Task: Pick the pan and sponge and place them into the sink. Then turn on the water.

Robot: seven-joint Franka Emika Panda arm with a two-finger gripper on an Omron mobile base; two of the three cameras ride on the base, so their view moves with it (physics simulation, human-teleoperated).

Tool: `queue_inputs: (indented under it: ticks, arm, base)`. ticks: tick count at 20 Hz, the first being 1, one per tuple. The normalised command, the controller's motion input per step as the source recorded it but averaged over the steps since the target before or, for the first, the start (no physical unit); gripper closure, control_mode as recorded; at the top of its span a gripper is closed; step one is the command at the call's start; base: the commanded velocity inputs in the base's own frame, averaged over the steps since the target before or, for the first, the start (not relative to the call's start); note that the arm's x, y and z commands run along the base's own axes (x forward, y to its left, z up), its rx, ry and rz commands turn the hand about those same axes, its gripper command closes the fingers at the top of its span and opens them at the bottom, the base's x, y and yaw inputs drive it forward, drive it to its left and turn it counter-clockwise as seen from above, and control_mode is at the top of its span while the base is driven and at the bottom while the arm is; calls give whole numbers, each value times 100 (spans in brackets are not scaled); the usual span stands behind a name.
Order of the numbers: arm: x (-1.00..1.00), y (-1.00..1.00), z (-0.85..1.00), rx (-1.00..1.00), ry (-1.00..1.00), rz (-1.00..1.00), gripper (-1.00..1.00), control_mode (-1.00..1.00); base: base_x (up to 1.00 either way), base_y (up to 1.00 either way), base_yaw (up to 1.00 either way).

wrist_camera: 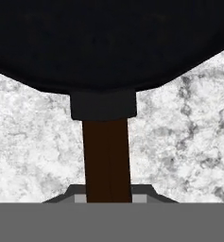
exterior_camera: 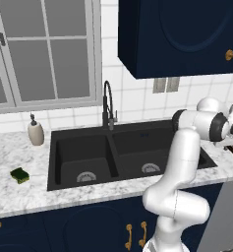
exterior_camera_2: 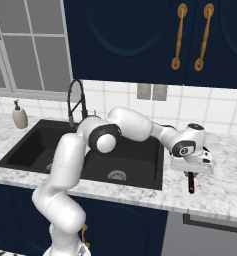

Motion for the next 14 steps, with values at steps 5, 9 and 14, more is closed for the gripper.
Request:
queue_inputs:
  ticks: [5, 9, 14]
  arm:
    - [-3, 86, 0, 0, -17, 39, 100, -100]
    - [0, 100, 0, 0, -10, 47, 100, -100]
    - [0, 97, 0, 0, -12, 53, 100, -100]
  base:
    - [0, 0, 0]
    - [0, 0, 0]
    - [0, 0, 0]
